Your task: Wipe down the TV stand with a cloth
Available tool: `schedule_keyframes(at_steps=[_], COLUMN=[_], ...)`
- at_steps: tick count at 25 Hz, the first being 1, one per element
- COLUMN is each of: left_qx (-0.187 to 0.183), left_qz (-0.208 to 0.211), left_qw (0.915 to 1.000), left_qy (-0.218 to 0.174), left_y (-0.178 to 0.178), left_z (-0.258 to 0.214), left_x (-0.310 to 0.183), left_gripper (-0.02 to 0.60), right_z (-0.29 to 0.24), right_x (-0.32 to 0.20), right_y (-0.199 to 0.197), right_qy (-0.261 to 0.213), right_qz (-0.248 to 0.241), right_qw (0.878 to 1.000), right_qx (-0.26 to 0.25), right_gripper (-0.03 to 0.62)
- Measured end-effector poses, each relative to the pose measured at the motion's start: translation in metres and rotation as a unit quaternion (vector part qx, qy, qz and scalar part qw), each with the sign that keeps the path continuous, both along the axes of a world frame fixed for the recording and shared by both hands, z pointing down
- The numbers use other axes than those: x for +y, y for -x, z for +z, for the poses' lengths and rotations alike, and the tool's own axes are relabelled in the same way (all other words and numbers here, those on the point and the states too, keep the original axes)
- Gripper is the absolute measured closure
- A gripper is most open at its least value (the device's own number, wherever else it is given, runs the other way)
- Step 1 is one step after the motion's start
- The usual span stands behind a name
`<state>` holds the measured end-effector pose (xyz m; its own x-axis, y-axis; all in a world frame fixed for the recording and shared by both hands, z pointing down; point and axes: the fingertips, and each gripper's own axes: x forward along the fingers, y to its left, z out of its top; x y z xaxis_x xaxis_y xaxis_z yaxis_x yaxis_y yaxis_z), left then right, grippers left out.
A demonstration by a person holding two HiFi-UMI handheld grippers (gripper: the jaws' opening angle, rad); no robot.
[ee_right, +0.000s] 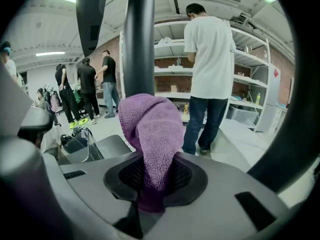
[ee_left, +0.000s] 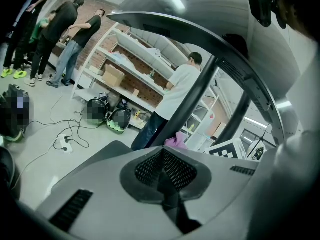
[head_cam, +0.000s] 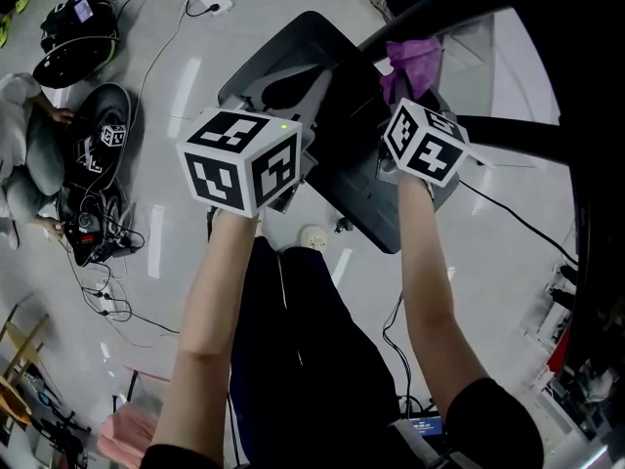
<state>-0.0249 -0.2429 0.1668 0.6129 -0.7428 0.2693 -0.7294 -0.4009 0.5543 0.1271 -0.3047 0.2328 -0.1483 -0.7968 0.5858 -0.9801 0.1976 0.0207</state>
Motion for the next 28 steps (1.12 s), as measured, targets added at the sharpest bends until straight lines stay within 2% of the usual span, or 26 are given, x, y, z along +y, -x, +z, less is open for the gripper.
schedule_keyframes(at_steps=[8,15,20,24,28], left_qx=[0.001,-0.007,-0.002,0.000,-0.002], left_qz=[0.025,0.073,0.101,0.111,0.117], left_qw=[0.9996,0.9959,0.9915,0.9905,0.9907], left_qy=[-0.014,-0.053,-0.082,-0.082,-0.070], left_y=[-0.024,-0.074,-0.109,-0.123,-0.135], left_z=[-0.018,-0.058,-0.085,-0.083,-0.072], left_x=[0.011,0.004,0.001,0.006,0.012], left_gripper=[0.577,0.577,0.577,0.577,0.577], right_z=[-0.077,-0.134,-0.165,-0.178,-0.177], right_x=[0.034,0.045,0.049,0.054,0.055], right_y=[-0.015,-0.035,-0.054,-0.065,-0.078], right_qy=[-0.067,-0.100,-0.132,-0.146,-0.148], right_qz=[0.050,0.071,0.092,0.097,0.104], right_qw=[0.994,0.983,0.969,0.962,0.959], right_qx=[-0.076,-0.139,-0.186,-0.210,-0.216], right_gripper=[0.505,0.505,0.505,0.505,0.505])
